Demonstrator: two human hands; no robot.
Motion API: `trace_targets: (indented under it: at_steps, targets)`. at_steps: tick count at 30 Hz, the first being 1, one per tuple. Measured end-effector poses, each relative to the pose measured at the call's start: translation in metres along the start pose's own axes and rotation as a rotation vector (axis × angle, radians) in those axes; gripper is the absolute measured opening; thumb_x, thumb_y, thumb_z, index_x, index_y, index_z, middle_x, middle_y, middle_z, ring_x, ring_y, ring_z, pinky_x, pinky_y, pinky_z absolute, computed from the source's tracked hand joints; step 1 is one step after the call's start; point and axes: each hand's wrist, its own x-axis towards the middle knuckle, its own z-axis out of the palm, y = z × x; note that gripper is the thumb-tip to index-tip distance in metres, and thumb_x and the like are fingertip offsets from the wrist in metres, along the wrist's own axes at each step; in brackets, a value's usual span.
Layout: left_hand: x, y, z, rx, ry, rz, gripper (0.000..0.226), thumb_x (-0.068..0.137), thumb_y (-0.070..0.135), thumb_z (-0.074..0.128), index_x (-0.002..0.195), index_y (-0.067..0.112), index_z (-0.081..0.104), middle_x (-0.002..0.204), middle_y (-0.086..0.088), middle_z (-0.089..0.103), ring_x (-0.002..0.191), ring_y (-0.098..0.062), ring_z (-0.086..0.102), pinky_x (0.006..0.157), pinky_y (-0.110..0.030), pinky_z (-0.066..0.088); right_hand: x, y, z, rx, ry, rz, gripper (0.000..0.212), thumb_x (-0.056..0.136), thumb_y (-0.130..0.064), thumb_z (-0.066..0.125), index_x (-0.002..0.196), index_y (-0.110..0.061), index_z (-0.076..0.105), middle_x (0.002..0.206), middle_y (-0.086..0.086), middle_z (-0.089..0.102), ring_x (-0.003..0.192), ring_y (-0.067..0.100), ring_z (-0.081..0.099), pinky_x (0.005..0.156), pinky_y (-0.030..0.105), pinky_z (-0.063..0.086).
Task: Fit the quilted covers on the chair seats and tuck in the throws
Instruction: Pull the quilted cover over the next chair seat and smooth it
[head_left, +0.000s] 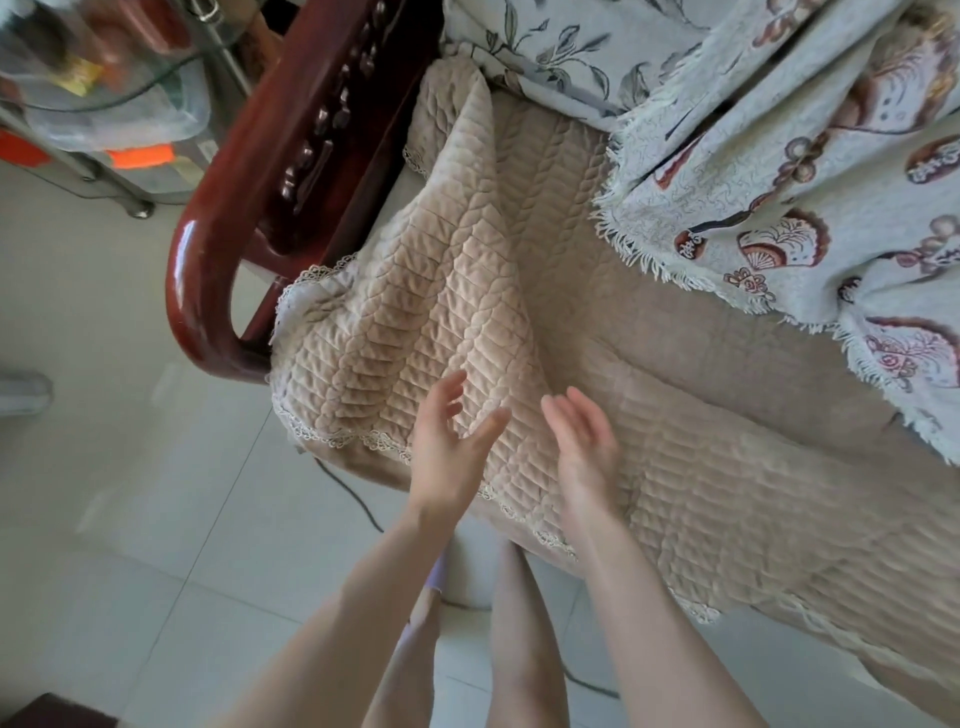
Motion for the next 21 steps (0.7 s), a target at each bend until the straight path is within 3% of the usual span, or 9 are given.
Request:
trace_targets:
  at_steps: [5, 8, 11, 18, 21]
  targets:
    - [0.025, 0.017, 0.023, 0.124, -0.028, 0.11, 0.054, 0.085, 0.03, 0.073, 0.134, 0.027, 0.049, 0.131, 0.014, 0.047, 0.119, -0.006, 0.047, 0.104, -0.034, 0.041, 0.038, -0.025, -0.001, -0.025, -0.03, -0.024, 0.037, 0.086, -0.014, 0.072, 0.121, -0.017, 0.06, 0.124, 0.004, 0.061, 0.106, 0.001, 0.059, 0.073, 0.002, 0.045]
    - [0.048, 0.031, 0.041, 0.236, -0.031, 0.234, 0.051, 0.086, 0.024, 0.072, 0.133, 0.021, 0.052, 0.133, 0.01, 0.048, 0.126, -0.008, 0.044, 0.107, -0.035, 0.038, 0.07, -0.041, -0.001, -0.063, -0.045, -0.036, 0.035, 0.085, -0.013, 0.072, 0.118, -0.017, 0.061, 0.12, 0.003, 0.062, 0.106, 0.003, 0.059, 0.074, 0.003, 0.045]
    - [0.077, 0.04, 0.058, 0.375, 0.007, 0.327, 0.054, 0.086, 0.02, 0.072, 0.135, 0.013, 0.052, 0.141, 0.001, 0.047, 0.133, -0.012, 0.04, 0.113, -0.03, 0.031, 0.107, -0.054, -0.002, -0.138, -0.086, -0.05, 0.034, 0.084, -0.016, 0.074, 0.115, -0.021, 0.062, 0.117, -0.004, 0.063, 0.117, 0.009, 0.057, 0.084, 0.009, 0.045]
    - [0.131, 0.019, 0.08, 0.659, 0.091, 0.23, 0.07, 0.087, 0.034, 0.068, 0.148, 0.03, 0.034, 0.154, 0.009, 0.029, 0.14, -0.013, 0.024, 0.113, -0.035, 0.018, 0.186, -0.071, 0.004, -0.413, -0.195, -0.112, 0.044, 0.079, -0.026, 0.08, 0.119, -0.029, 0.063, 0.124, -0.01, 0.059, 0.119, 0.002, 0.051, 0.1, 0.017, 0.038]
    - [0.146, 0.0, 0.079, 0.715, 0.165, 0.146, 0.075, 0.087, 0.04, 0.068, 0.15, 0.023, 0.029, 0.155, 0.004, 0.029, 0.141, -0.018, 0.025, 0.113, -0.038, 0.021, 0.21, -0.07, 0.009, -0.569, -0.23, -0.179, 0.058, 0.076, -0.031, 0.082, 0.129, -0.028, 0.059, 0.123, -0.014, 0.055, 0.116, 0.0, 0.048, 0.091, 0.005, 0.031]
